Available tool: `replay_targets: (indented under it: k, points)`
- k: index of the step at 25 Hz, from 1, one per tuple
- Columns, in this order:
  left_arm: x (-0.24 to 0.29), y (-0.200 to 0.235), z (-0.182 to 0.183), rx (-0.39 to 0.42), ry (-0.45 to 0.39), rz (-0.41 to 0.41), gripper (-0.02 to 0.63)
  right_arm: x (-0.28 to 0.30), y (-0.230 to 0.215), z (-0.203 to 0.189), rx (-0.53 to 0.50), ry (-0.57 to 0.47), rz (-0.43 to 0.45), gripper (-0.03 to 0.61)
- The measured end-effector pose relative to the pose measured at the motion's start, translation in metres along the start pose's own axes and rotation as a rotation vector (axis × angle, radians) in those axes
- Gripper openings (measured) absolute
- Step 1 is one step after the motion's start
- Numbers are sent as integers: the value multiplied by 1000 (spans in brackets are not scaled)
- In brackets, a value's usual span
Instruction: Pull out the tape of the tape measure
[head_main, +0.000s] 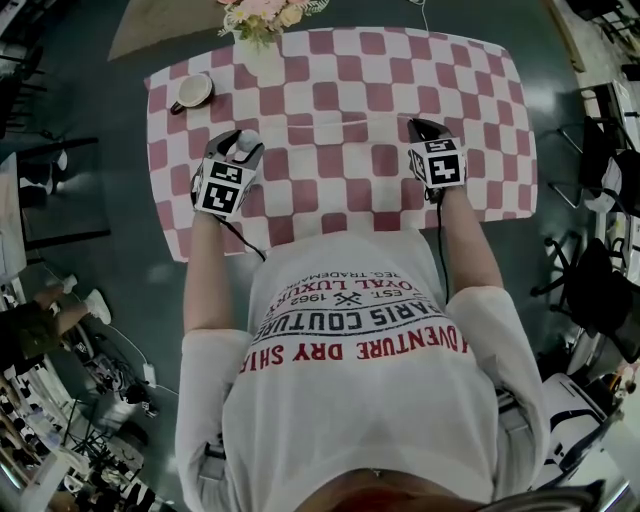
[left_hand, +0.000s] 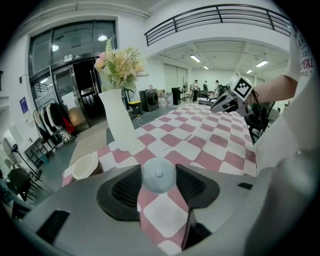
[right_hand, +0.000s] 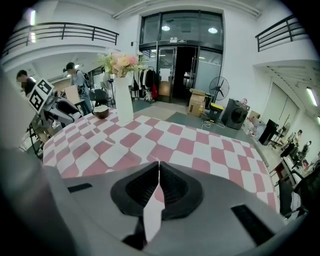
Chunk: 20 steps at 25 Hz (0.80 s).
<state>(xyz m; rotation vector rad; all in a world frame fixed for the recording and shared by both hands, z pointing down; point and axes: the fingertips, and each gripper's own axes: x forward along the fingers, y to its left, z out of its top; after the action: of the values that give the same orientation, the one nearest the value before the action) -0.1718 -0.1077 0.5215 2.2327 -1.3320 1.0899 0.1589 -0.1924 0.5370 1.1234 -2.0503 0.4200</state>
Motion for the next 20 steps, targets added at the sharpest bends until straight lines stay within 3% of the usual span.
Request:
replay_targets:
  k: [13, 20]
  points:
    - [32, -16, -64, -70, 100, -22, 233, 29, 34, -60, -17, 153, 37, 32]
    - [46, -13, -83, -116, 109, 2, 233, 40, 36, -83, -2, 187, 10, 32]
